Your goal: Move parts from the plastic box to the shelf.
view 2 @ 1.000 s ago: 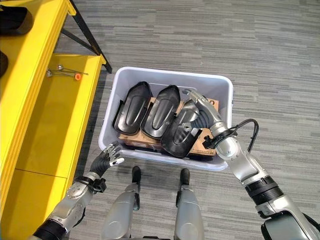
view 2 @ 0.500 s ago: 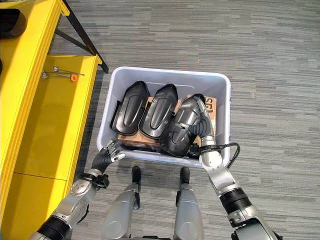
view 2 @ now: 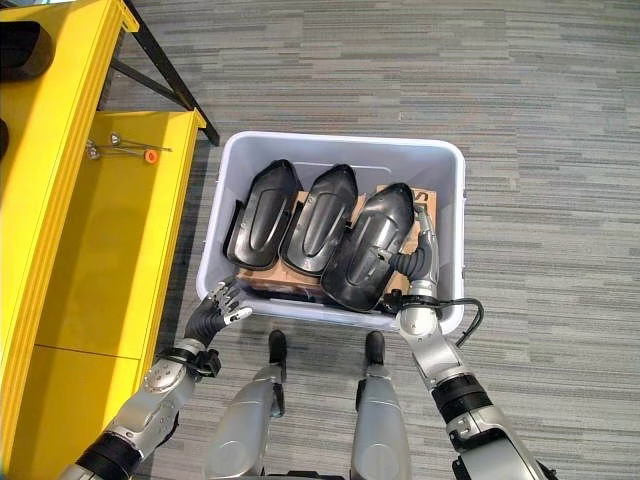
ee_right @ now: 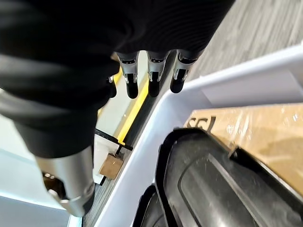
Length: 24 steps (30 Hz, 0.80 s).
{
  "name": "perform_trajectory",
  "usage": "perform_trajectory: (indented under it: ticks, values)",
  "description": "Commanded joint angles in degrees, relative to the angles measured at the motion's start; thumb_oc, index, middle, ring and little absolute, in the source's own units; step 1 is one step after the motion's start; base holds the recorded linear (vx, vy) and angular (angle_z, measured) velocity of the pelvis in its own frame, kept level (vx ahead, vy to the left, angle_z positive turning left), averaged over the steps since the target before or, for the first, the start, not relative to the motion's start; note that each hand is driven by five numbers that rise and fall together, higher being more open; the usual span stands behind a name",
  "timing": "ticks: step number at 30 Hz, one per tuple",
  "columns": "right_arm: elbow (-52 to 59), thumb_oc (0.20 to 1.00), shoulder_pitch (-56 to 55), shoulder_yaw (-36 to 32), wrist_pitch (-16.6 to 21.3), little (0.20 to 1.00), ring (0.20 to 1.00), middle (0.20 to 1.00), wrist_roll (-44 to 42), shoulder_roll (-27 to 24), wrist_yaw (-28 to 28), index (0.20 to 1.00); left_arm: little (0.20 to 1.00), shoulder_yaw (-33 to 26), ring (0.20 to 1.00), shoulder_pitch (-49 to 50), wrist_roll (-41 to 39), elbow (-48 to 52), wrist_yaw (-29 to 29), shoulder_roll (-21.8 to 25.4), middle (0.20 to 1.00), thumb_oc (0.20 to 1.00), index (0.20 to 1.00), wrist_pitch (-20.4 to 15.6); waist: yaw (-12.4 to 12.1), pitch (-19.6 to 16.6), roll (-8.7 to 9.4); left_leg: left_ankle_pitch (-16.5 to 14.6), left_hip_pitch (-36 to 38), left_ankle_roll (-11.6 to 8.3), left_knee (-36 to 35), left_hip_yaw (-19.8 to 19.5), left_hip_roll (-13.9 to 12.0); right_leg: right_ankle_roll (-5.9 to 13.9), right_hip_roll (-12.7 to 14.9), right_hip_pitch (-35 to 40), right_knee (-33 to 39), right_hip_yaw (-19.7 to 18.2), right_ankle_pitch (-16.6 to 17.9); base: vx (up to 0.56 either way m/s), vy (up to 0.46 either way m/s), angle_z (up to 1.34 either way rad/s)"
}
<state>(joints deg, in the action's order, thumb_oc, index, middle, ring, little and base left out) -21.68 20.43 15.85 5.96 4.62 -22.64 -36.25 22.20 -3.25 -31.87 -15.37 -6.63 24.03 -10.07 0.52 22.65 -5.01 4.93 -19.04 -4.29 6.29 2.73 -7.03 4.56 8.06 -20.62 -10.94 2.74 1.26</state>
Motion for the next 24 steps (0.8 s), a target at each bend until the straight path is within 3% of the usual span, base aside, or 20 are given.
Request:
perform_trajectory:
  ticks: [1,9,16,24]
  values:
    - [4.8,1.0,-0.3,-3.7,1.0,1.0,1.0,1.0,3.9,0.2,-4.5,1.0,1.0,1.8,1.0,1.4,1.8,3.9,-1.3,1.6,1.0,1.0,1.0,-3.6,-0.1,-1.7,0.34,-6.8,-2.3,-0.06,8.3,0.0,-0.7,3.39,4.5,-3.4,-5.6,-0.3,-0.5,0.0,0.0,0.0]
    - [1.7,1.0,0.1,-2.8,0.6,1.0,1.0,1.0,2.1,1.6,-5.0,1.0,1.0,2.1,1.0,1.3,2.0,3.8,-2.1,1.7,1.0,1.0,1.0,-3.7,0.0,-1.3,0.54,-7.0,-3.1,0.03,9.0,0.1,-0.7,3.41,4.6,-4.0,-5.8,-0.6,-0.1,0.0,0.001,0.0]
    - [-10.1,1.0,4.9,0.6,1.3,1.0,1.0,1.0,-5.3,5.5,-4.0,1.0,1.0,2.7,1.0,0.8,1.2,3.1,-3.0,1.9,1.0,1.0,1.0,-3.9,-0.5,-1.2,0.38,-6.9,-3.8,-0.03,9.4,0.3,-0.6,3.27,4.4,-4.5,-5.6,-1.0,0.2,0.0,0.0,0.0]
    - [-18.3,1.0,8.3,3.3,0.5,1.0,1.0,1.0,-7.7,7.0,-2.5,1.0,1.0,3.7,1.0,0.2,0.8,3.4,-3.0,2.4,1.0,1.0,1.0,-3.8,-1.1,-1.1,-0.04,-7.1,-4.2,-0.05,9.9,0.2,-0.4,3.25,4.7,-4.7,-5.6,-1.2,0.4,0.0,0.0,0.0]
